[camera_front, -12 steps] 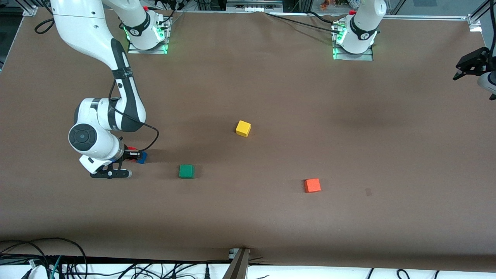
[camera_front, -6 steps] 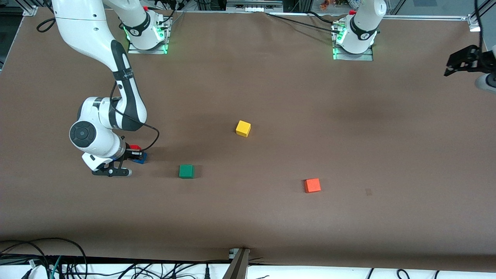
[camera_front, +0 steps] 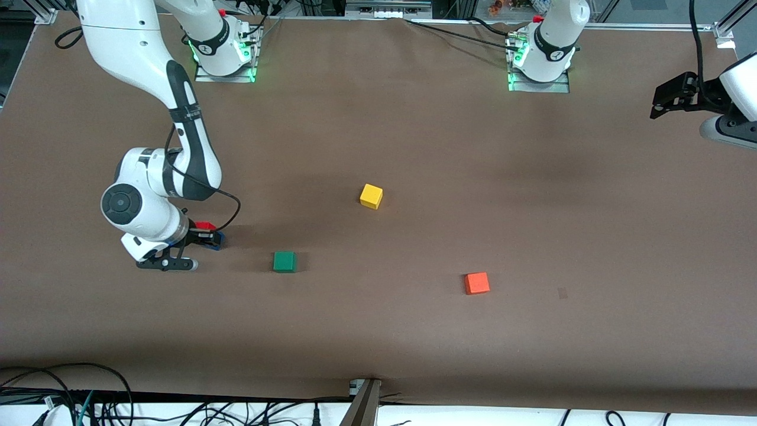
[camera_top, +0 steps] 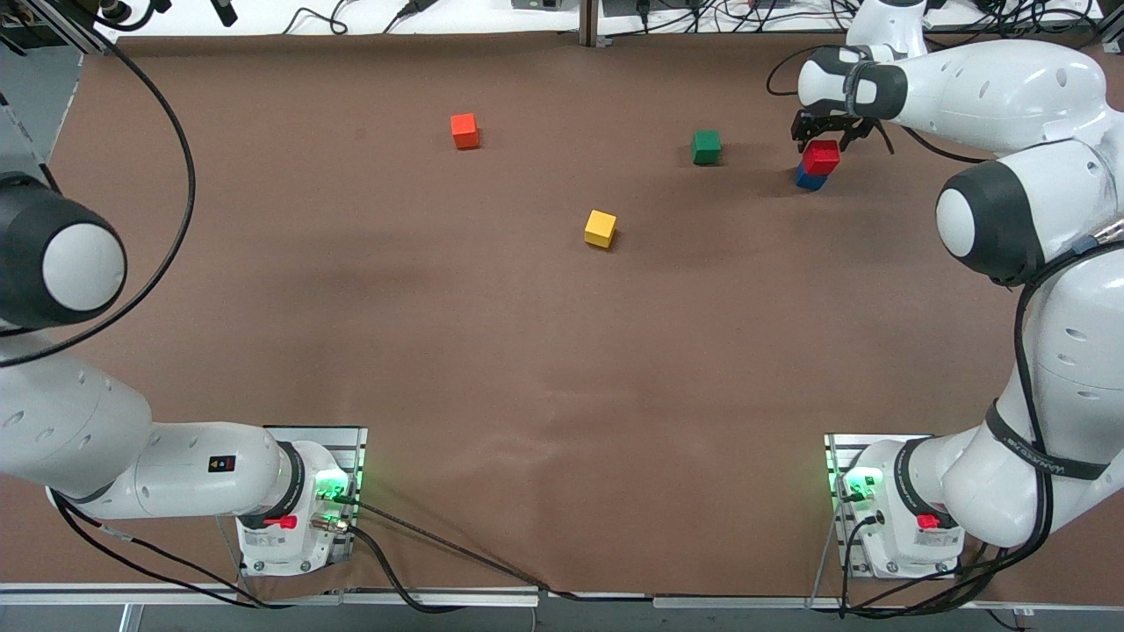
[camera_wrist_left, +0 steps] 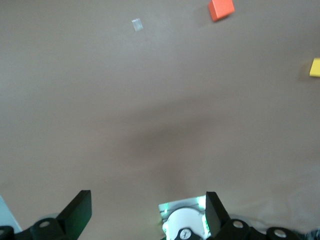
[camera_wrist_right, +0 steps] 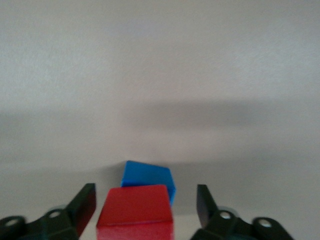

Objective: Pass red block to right arm, stack on blue

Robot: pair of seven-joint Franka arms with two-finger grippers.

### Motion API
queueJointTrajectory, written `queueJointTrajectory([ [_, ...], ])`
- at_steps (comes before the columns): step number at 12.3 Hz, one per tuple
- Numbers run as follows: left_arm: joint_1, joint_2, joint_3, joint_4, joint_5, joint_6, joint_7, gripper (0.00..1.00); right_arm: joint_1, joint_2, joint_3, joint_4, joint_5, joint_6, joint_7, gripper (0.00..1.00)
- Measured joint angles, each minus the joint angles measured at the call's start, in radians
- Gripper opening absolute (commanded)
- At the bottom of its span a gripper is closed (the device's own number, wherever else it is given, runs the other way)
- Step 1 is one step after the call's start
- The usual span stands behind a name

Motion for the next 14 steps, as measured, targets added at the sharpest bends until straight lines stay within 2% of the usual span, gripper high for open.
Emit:
queueJointTrajectory([
  [3, -0.016, -0.191, 0.068, -0.304, -0.033, 0.167, -0.038, 1.0, -0.02, -0.033, -0.005, 0.026, 0.0, -0.003, -0.01, 1.0],
  [5, -0.01, -0.265, 0.088, -0.433, -0.044, 0.252, -0.039, 1.0, -0.019, -0.07, -0.018, 0.07, 0.0, -0.084, -0.048, 1.0],
  [7, -0.004, -0.265, 0.093, -0.474, -0.045, 0.292, -0.041, 1.0, -0.02, -0.104, -0.049, 0.167, -0.001, -0.282, -0.093, 1.0],
  [9, -0.004, -0.238, 0.092, -0.475, -0.045, 0.311, -0.044, 1.0, -0.02, -0.127, -0.077, 0.299, -0.002, -0.504, -0.117, 1.0],
  [11, -0.004, -0.225, 0.09, -0.472, -0.045, 0.317, -0.047, 1.0, -0.02, -0.153, -0.088, 0.389, -0.009, -0.643, -0.136, 1.0],
  [13, -0.003, -0.219, 0.092, -0.469, -0.045, 0.317, -0.051, 1.0, -0.026, -0.238, -0.039, 0.417, -0.095, -0.726, -0.143, 1.0],
  [14, 0.003, -0.215, 0.094, -0.467, -0.045, 0.317, -0.053, 1.0, -0.056, -0.279, 0.025, 0.413, -0.15, -0.756, -0.143, 1.0],
])
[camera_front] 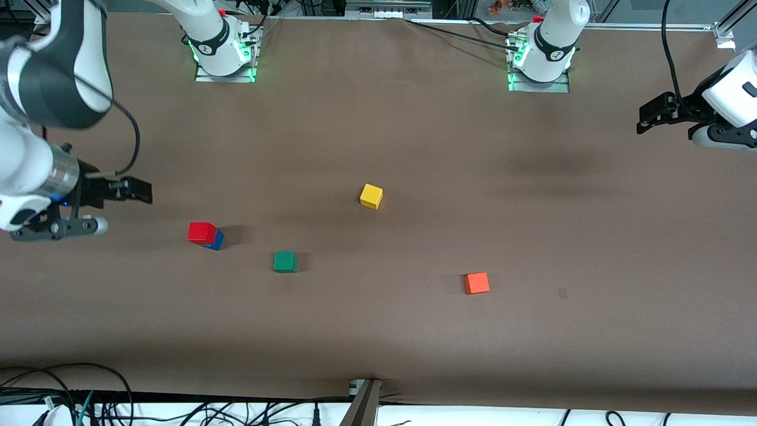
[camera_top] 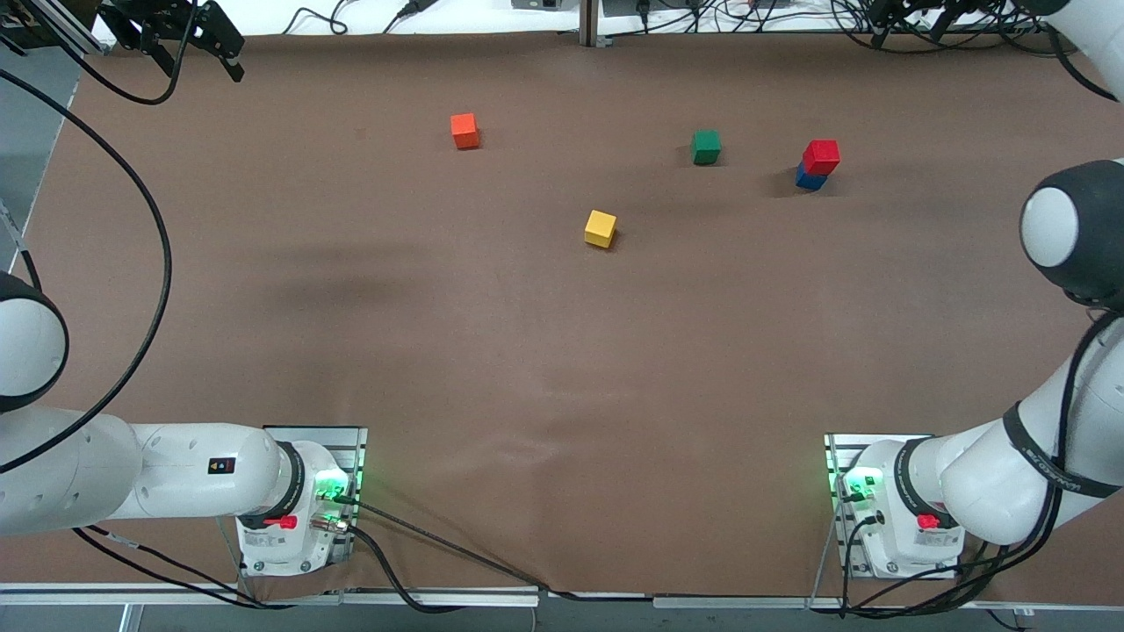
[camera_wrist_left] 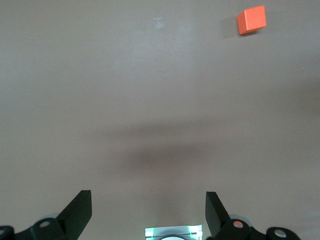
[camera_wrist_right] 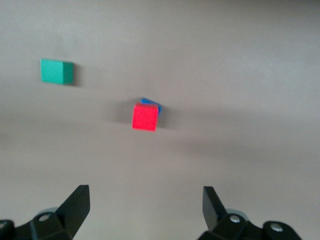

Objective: Pass red block to right arm, stack on blue

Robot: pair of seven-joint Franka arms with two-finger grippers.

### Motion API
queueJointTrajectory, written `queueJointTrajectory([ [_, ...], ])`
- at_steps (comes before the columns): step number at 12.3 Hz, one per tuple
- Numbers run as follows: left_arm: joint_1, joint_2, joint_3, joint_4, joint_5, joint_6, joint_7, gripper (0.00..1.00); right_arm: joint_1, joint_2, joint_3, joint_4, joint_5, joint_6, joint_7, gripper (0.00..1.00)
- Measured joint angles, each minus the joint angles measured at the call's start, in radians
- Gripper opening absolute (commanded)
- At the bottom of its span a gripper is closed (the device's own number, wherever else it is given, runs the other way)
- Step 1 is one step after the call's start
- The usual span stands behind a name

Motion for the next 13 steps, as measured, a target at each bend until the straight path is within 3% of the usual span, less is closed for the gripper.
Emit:
queueJointTrajectory([
  [2, 0.02, 0.009, 0.001, 0.004, 0.0, 0.0, 0.0, 1.0, -0.095, -0.091, 0.132, -0.039, -0.047, -0.024, 0.0, 1.0],
  [3, 0.024, 0.013, 0.002, 0.006, 0.0, 0.0, 0.0, 1.0, -0.132, -0.137, 0.159, -0.06, -0.052, -0.024, 0.0, 1.0],
  [8, 0.025, 0.017, 0.001, 0.017, 0.0, 0.0, 0.0, 1.0, -0.197, -0.301, 0.187, -0.136, -0.054, -0.089, -0.008, 1.0],
  [13, 0.025, 0.018, -0.001, 0.026, 0.0, 0.0, 0.0, 1.0, -0.197, -0.267, 0.198, -0.136, -0.056, -0.127, -0.008, 1.0],
])
